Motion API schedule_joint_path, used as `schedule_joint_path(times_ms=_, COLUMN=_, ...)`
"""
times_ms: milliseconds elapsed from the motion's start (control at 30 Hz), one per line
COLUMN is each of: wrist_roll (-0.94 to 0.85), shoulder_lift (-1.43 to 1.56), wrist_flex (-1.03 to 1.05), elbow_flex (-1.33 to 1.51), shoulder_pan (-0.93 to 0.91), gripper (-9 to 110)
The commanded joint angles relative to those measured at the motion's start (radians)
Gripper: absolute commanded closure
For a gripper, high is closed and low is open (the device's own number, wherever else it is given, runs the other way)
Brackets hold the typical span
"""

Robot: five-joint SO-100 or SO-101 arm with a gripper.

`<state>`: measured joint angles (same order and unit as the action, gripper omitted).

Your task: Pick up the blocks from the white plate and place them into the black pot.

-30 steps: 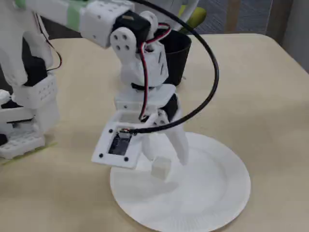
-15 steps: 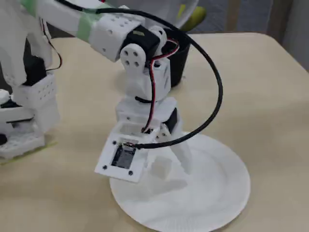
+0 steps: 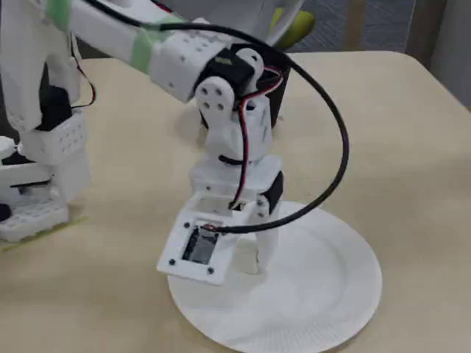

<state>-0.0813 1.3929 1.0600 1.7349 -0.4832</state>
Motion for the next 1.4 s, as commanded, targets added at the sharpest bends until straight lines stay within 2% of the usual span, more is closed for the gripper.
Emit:
schedule_joint_path(times_ms=0, wrist_roll=-0.015, shoulder_lift=0.017, wrist_flex=-0.021, elbow_flex=-0.037, shoulder_pan=0.017, gripper=104)
schedule_joint_path(times_ms=133, wrist_roll=-0.055, shoulder_lift=0.173, wrist_flex=-0.038, elbow_flex=-0.021, shoulder_pan=0.026, gripper=104)
schedule_joint_path(times_ms=233, wrist_roll=-0.015, shoulder_lift=0.354, wrist_flex=-0.081, elbow_flex=-0.029, shoulder_pan=0.075, gripper=104)
schedule_joint_path(times_ms=333, wrist_roll=0.081, shoulder_lift=0.491, wrist_flex=-0.087, elbow_flex=-0.083, shoulder_pan=0.167, gripper=104)
schedule_joint_path(times_ms=467, wrist_roll=0.092, shoulder_lift=0.647, wrist_flex=-0.063, elbow_flex=-0.083, shoulder_pan=0.388, gripper=104)
schedule_joint_path(times_ms=533, wrist_roll=0.098, shoulder_lift=0.747, wrist_flex=-0.081, elbow_flex=-0.002, shoulder_pan=0.525, gripper=104)
schedule_joint_path(times_ms=633, wrist_roll=0.129, shoulder_lift=0.925, wrist_flex=-0.224, elbow_flex=0.221, shoulder_pan=0.721, gripper=104)
schedule_joint_path(times_ms=800, wrist_roll=0.155, shoulder_lift=1.141, wrist_flex=-0.440, elbow_flex=0.548, shoulder_pan=0.940, gripper=104)
schedule_joint_path(times_ms=1067, wrist_roll=0.104, shoulder_lift=1.155, wrist_flex=-0.693, elbow_flex=0.798, shoulder_pan=1.111, gripper=104)
schedule_joint_path(times_ms=1367, wrist_roll=0.018, shoulder_lift=0.992, wrist_flex=-0.709, elbow_flex=0.729, shoulder_pan=1.149, gripper=104)
